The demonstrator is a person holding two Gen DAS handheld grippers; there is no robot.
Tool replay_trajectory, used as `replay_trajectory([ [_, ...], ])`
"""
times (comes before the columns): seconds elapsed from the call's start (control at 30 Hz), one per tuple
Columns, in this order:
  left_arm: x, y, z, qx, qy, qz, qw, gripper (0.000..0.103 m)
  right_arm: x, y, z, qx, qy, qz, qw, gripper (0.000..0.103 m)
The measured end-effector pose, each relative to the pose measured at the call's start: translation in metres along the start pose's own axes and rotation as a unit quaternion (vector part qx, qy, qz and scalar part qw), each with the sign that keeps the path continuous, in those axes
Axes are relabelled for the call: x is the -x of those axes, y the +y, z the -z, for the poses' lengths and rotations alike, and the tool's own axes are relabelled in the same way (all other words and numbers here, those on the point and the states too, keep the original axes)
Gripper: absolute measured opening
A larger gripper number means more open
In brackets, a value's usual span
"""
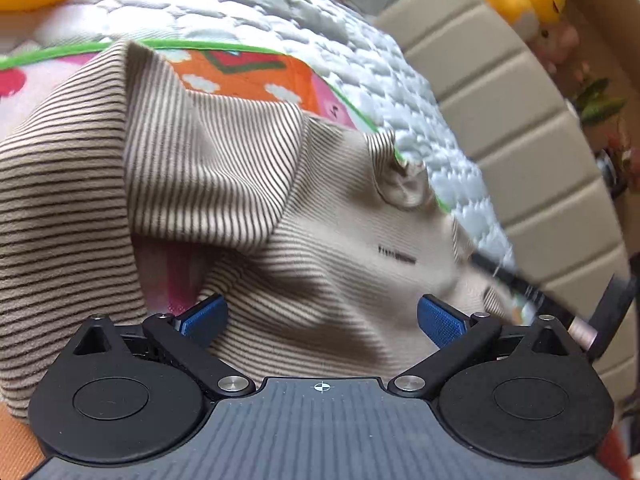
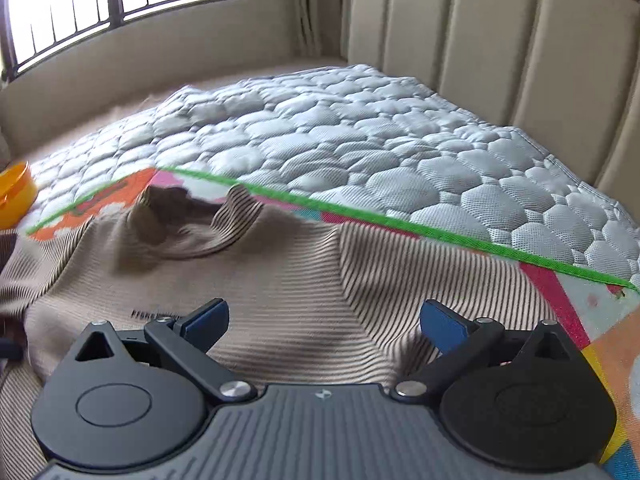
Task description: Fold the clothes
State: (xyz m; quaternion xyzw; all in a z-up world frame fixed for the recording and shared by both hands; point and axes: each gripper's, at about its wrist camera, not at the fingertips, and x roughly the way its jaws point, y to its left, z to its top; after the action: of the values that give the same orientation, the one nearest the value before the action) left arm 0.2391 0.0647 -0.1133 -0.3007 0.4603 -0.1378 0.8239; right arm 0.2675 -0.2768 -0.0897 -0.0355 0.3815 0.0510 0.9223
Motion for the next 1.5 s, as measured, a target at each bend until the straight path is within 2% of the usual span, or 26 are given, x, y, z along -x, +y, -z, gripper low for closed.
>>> replay_trajectory([
  [0.03,0.003,0.000,-0.001,-0.008,-0.013,-0.024,0.9996,0.103,0.006,0.008,0.003,0.014,0.001,0.001,1.000,0.102],
  [0.1,0.009,0.001,-0.004,-0.025,-0.040,-0.071,0.9964,0.103,0.020,0.019,0.007,0.007,0.006,-0.024,1.000,0.102],
  [0.17,0.013,0.006,-0.009,-0.022,-0.058,-0.102,0.9928,0.103,0.023,0.022,0.016,-0.053,0.052,-0.080,0.994,0.102],
  [0.23,0.020,0.015,-0.015,0.002,-0.073,-0.115,0.9907,0.103,0.016,0.026,0.033,-0.118,0.119,-0.123,0.978,0.102],
  [0.33,0.036,0.030,-0.021,0.039,-0.102,-0.138,0.9844,0.103,0.021,0.046,0.048,-0.099,0.144,-0.094,0.980,0.103],
  [0.53,0.107,0.053,-0.018,0.110,-0.187,-0.171,0.9610,0.103,0.047,0.050,0.068,-0.143,0.176,-0.115,0.967,0.103],
  [0.6,0.128,0.060,-0.016,0.129,-0.207,-0.180,0.9529,0.103,0.057,0.053,0.071,-0.140,0.178,-0.112,0.967,0.103],
  [0.67,0.135,0.061,-0.012,0.133,-0.204,-0.185,0.9520,0.103,0.067,0.054,0.067,-0.136,0.164,-0.106,0.971,0.103],
  [0.77,0.130,0.046,-0.003,0.101,-0.176,-0.185,0.9615,0.103,0.082,0.043,0.055,-0.140,0.128,-0.112,0.975,0.103],
  [0.87,0.113,0.010,0.011,0.020,-0.138,-0.151,0.9787,0.103,0.079,0.003,0.046,-0.175,0.118,-0.093,0.973,0.103],
  [0.93,0.098,-0.014,0.023,-0.038,-0.109,-0.130,0.9848,0.103,0.071,-0.032,0.042,-0.211,0.117,-0.068,0.968,0.103],
  [1.03,0.078,-0.034,0.037,-0.096,-0.074,-0.124,0.9848,0.103,0.064,-0.086,0.041,-0.273,0.112,-0.041,0.955,0.103],
  [1.13,0.061,-0.039,0.044,-0.130,-0.053,-0.137,0.9807,0.103,0.068,-0.131,0.052,-0.352,0.097,-0.060,0.929,0.103],
  [1.2,0.054,-0.038,0.046,-0.138,-0.045,-0.141,0.9793,0.103,0.071,-0.137,0.055,-0.370,0.086,-0.064,0.923,0.103],
  [1.27,0.060,-0.034,0.039,-0.131,-0.058,-0.153,0.9778,0.103,0.072,-0.137,0.056,-0.381,0.075,-0.066,0.919,0.103],
  [1.33,0.078,-0.015,0.022,-0.067,-0.077,-0.146,0.9840,0.103,0.070,-0.126,0.054,-0.383,0.071,-0.078,0.918,0.103],
  [1.37,0.092,0.004,0.012,0.006,-0.089,-0.121,0.9887,0.103,0.069,-0.120,0.053,-0.383,0.070,-0.084,0.917,0.103],
  [1.4,0.105,0.024,0.007,0.075,-0.100,-0.092,0.9878,0.103,0.067,-0.113,0.052,-0.377,0.073,-0.092,0.919,0.103],
  [1.43,0.121,0.045,0.005,0.139,-0.119,-0.064,0.9811,0.103,0.065,-0.104,0.051,-0.368,0.078,-0.100,0.921,0.103],
  [1.5,0.148,0.074,0.003,0.193,-0.157,-0.062,0.9667,0.103,0.065,-0.086,0.046,-0.334,0.084,-0.104,0.933,0.103],
])
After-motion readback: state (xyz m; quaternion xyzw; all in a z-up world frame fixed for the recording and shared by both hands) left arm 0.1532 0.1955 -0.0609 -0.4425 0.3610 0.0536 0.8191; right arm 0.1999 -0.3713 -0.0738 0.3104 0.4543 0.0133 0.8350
